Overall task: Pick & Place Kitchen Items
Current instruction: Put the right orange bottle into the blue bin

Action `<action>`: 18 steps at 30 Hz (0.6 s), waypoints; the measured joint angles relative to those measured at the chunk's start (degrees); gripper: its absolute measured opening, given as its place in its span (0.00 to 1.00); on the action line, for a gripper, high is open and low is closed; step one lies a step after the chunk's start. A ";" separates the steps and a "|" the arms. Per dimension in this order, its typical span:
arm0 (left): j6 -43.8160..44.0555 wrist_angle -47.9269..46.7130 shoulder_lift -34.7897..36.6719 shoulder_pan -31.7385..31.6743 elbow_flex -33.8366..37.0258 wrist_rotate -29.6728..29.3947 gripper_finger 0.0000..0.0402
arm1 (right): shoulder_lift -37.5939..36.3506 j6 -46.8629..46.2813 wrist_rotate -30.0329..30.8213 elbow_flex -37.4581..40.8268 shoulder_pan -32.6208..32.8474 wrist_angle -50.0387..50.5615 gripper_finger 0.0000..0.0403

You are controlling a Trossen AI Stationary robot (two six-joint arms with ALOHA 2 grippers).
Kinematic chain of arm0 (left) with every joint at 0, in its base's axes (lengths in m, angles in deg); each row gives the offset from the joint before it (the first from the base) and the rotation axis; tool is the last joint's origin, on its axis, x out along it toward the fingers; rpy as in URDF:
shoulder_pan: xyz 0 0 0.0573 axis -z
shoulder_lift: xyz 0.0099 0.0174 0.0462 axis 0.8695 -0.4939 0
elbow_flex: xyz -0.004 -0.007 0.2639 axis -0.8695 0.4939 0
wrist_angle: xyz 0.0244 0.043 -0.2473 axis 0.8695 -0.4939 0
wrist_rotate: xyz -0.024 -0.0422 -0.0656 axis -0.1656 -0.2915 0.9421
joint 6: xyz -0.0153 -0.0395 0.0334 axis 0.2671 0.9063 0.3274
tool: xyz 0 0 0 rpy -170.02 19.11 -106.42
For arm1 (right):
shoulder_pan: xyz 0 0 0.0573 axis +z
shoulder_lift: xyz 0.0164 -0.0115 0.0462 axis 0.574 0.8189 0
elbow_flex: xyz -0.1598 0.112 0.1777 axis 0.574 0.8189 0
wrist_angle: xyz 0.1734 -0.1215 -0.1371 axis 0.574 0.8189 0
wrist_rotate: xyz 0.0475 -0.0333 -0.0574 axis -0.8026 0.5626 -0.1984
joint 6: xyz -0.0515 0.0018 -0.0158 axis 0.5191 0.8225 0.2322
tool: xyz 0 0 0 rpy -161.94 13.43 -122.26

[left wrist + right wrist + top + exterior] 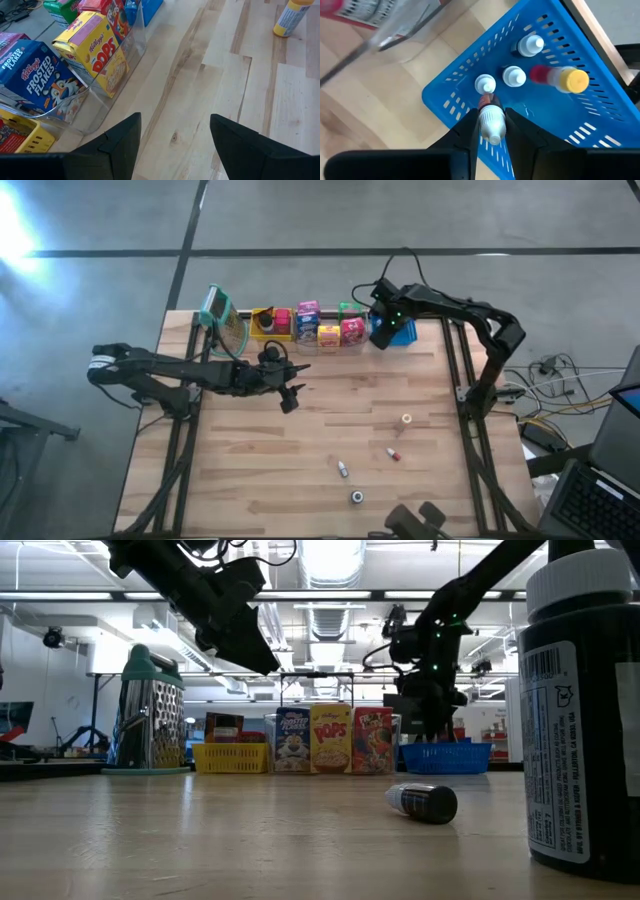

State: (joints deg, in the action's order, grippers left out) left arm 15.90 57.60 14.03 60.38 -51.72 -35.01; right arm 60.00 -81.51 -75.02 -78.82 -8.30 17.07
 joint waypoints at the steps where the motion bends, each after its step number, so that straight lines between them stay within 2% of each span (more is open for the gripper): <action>1: 0.00 -0.01 -0.01 0.01 0.00 0.00 0.61 | 0.36 0.09 0.00 0.00 0.00 -0.06 0.18; 18: 0.00 -0.03 0.01 0.00 0.00 0.00 0.61 | 4.51 0.92 0.00 0.00 -0.88 -0.77 0.17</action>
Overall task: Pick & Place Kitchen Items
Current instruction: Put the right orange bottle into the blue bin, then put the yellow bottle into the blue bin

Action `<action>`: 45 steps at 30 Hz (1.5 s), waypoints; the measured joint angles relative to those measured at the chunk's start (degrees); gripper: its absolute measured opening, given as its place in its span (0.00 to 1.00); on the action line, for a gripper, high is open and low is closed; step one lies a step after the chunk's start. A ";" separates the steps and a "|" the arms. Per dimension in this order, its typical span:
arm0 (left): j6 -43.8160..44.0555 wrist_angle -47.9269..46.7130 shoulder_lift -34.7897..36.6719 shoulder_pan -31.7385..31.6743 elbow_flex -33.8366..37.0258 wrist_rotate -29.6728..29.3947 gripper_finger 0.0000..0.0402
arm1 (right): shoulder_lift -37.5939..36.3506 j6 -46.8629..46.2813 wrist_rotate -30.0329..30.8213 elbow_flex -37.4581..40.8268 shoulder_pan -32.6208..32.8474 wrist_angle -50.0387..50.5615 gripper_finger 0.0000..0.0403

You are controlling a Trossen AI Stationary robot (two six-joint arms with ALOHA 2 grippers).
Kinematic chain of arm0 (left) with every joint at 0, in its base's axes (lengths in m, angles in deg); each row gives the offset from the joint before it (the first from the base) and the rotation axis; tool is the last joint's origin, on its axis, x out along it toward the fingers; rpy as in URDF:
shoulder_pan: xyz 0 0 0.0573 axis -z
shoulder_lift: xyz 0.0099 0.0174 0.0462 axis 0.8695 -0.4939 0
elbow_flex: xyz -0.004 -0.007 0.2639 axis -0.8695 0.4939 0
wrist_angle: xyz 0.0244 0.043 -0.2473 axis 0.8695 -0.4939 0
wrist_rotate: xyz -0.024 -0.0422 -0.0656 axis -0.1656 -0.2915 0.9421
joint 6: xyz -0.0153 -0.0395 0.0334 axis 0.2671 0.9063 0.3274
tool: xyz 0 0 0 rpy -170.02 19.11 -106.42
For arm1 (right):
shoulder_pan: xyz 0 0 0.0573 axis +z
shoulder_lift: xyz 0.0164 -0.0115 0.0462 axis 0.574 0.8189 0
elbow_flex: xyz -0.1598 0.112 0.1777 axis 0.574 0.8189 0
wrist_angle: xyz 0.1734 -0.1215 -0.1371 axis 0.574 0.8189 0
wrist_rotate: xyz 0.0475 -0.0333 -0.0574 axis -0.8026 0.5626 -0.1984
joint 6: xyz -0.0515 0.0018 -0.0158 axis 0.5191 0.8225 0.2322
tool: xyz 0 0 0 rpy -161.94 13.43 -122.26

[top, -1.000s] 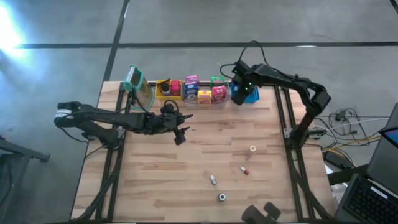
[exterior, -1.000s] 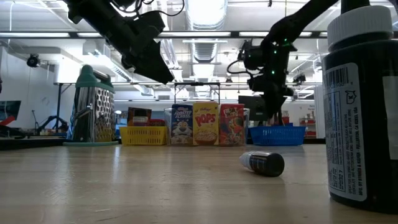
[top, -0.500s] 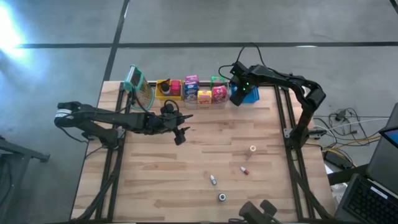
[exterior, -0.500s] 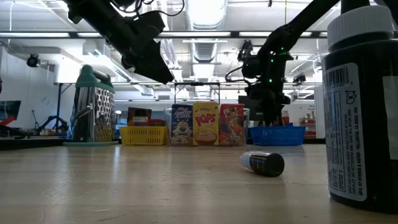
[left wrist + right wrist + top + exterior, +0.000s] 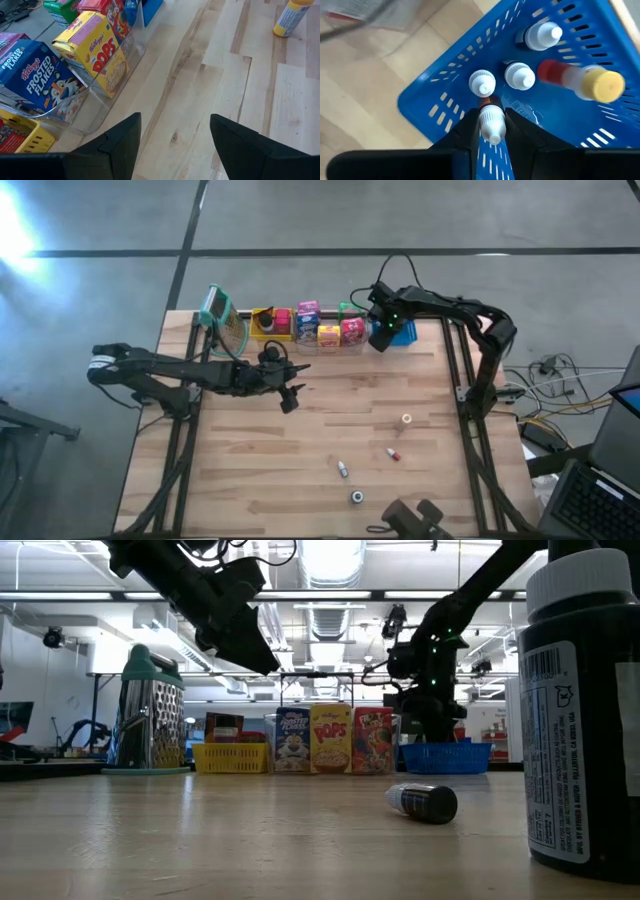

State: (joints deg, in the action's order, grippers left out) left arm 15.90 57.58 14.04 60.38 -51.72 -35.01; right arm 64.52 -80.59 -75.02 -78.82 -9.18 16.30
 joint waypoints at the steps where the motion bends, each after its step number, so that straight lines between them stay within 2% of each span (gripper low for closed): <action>1: 0.00 0.04 0.00 -0.01 0.01 0.00 0.61 | 0.34 0.07 0.00 0.00 -0.10 -0.11 0.17; 13: 0.00 0.02 0.01 0.01 -0.01 0.00 0.61 | 3.10 0.55 -1.40 -0.07 -1.46 -1.48 0.17; 24: 0.00 0.04 0.01 -0.01 -0.01 0.00 0.61 | 2.82 1.46 -1.40 0.04 -1.44 -1.92 0.34; 31: 0.00 0.02 -0.01 -0.01 0.00 0.00 0.61 | -0.26 1.62 -1.50 0.02 -1.41 -1.31 0.39; 39: 0.00 0.04 0.00 -0.01 -0.01 0.00 0.61 | -5.28 1.62 -1.74 0.02 -1.21 2.82 0.33; 45: 0.00 0.02 -0.01 0.01 0.00 0.00 0.61 | -12.07 1.62 -1.73 0.00 -0.10 5.93 0.25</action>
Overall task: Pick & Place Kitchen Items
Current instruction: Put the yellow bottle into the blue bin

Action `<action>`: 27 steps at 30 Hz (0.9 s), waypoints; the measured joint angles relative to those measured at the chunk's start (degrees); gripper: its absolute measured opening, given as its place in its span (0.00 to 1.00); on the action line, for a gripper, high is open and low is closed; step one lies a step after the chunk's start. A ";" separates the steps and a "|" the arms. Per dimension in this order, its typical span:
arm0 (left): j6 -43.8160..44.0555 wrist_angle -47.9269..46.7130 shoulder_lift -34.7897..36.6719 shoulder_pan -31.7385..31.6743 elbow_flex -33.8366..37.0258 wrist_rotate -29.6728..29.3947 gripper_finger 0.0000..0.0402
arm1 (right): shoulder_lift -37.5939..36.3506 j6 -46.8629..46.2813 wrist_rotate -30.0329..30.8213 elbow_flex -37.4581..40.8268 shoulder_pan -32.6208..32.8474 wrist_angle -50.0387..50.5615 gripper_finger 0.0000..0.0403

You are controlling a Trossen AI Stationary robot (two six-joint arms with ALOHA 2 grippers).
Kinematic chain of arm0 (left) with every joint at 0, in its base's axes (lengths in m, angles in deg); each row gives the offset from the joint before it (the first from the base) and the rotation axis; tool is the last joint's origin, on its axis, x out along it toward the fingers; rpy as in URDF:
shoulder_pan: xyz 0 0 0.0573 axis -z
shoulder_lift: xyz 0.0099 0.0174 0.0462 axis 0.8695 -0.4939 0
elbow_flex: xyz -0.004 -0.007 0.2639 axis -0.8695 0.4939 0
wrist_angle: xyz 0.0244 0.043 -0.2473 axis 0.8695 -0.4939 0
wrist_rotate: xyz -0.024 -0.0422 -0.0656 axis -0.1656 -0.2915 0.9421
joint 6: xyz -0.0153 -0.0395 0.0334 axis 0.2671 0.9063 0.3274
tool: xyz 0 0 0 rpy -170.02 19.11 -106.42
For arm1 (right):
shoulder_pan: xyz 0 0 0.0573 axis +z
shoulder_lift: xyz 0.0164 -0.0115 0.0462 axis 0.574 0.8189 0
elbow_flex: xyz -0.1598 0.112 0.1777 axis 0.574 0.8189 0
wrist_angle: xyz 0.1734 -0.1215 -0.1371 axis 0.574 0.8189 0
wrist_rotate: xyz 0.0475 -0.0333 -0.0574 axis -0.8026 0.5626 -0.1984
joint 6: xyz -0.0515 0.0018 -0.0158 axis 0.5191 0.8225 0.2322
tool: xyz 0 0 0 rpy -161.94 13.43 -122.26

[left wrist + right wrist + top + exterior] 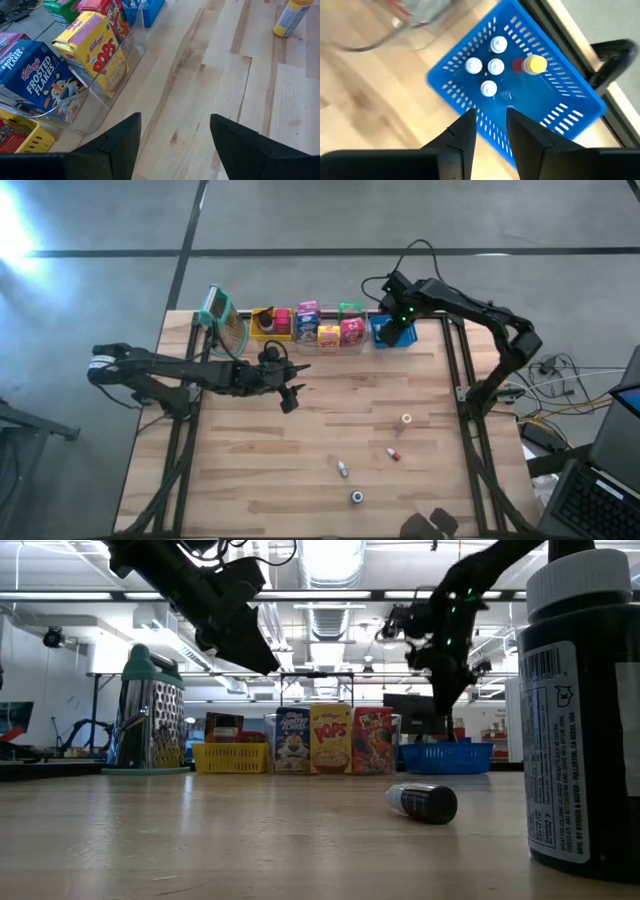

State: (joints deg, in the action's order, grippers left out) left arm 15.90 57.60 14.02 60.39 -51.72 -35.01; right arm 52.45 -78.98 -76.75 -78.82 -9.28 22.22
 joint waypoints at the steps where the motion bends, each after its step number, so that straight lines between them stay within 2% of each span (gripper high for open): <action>1: 0.00 0.02 0.00 -0.01 0.00 0.00 0.61 | -1.31 -0.02 0.00 0.00 0.51 0.45 0.24; 13: 0.00 0.00 0.02 -0.02 -0.01 0.00 0.61 | -15.61 -1.48 0.00 0.00 11.54 1.89 0.08; 20: 0.00 0.02 0.02 0.00 0.00 0.00 0.61 | -20.36 -4.99 0.09 0.00 23.84 3.35 0.03; 27: 0.00 0.02 0.00 0.00 0.00 0.00 0.61 | -22.79 -10.74 1.28 0.12 36.28 3.57 0.03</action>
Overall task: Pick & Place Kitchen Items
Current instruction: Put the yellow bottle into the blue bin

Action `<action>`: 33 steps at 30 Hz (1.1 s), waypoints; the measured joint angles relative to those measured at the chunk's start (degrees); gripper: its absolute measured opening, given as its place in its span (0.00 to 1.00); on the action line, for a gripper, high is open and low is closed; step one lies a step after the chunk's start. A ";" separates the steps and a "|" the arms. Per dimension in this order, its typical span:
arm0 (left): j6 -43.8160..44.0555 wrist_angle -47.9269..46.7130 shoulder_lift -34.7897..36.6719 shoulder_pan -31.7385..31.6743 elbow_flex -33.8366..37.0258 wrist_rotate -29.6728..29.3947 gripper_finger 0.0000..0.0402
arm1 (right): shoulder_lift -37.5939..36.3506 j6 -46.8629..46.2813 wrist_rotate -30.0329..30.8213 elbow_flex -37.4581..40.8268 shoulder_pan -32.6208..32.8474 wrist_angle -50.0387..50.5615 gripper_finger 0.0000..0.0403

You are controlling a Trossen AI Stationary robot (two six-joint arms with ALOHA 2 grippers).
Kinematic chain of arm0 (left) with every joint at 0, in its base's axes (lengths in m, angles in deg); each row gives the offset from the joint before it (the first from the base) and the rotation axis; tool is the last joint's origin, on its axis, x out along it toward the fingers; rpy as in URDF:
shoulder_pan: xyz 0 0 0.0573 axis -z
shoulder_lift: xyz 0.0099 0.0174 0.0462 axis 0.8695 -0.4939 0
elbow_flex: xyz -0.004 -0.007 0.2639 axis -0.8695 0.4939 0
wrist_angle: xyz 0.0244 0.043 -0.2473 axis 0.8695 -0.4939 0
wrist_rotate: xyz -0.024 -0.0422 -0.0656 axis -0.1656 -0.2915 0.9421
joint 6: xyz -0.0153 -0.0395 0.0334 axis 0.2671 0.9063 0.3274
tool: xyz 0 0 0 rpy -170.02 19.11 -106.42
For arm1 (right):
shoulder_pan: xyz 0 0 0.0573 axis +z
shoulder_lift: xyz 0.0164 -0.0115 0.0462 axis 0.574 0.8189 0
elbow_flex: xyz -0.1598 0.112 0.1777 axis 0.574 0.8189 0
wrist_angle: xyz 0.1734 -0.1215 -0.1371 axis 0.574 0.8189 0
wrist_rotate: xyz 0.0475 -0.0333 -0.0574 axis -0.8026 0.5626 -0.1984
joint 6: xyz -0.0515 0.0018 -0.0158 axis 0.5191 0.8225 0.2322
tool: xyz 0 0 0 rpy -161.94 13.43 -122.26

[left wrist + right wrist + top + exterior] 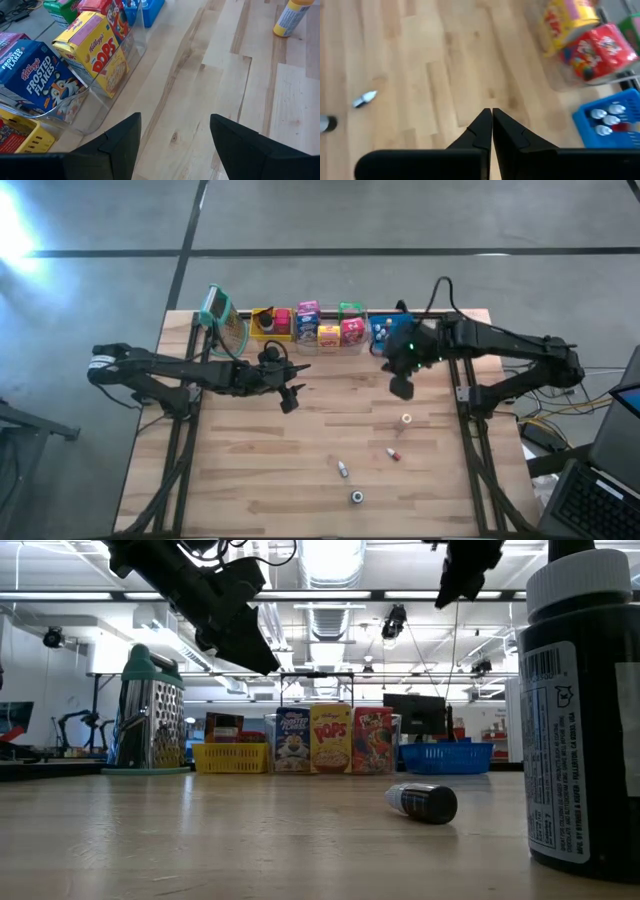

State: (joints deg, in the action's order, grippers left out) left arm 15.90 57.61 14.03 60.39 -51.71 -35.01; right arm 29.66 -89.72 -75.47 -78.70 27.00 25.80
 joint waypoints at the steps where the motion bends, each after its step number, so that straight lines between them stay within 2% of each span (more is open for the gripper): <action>1: 0.00 -0.01 0.01 -0.02 -0.01 0.00 0.61 | -0.09 -0.64 0.88 0.17 1.67 0.02 0.03; 10: 0.00 -0.02 0.00 0.00 0.00 0.00 0.61 | -0.37 -9.00 10.07 4.43 15.46 0.61 0.02; 22: 0.00 0.00 0.00 -0.02 -0.02 0.00 0.61 | -6.73 -33.64 15.35 18.06 34.21 -0.73 0.02; 28: 0.00 -0.05 0.01 0.00 -0.01 0.00 0.61 | -8.41 -35.60 22.72 18.72 38.55 -4.14 0.02; 33: 0.00 -0.02 0.01 -0.01 -0.01 0.00 0.61 | -7.86 -29.69 23.52 18.35 38.42 -13.92 0.02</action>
State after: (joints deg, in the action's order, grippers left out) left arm 15.90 57.59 14.04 60.38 -51.73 -35.01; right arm 21.80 -119.41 -51.95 -60.35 65.42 11.87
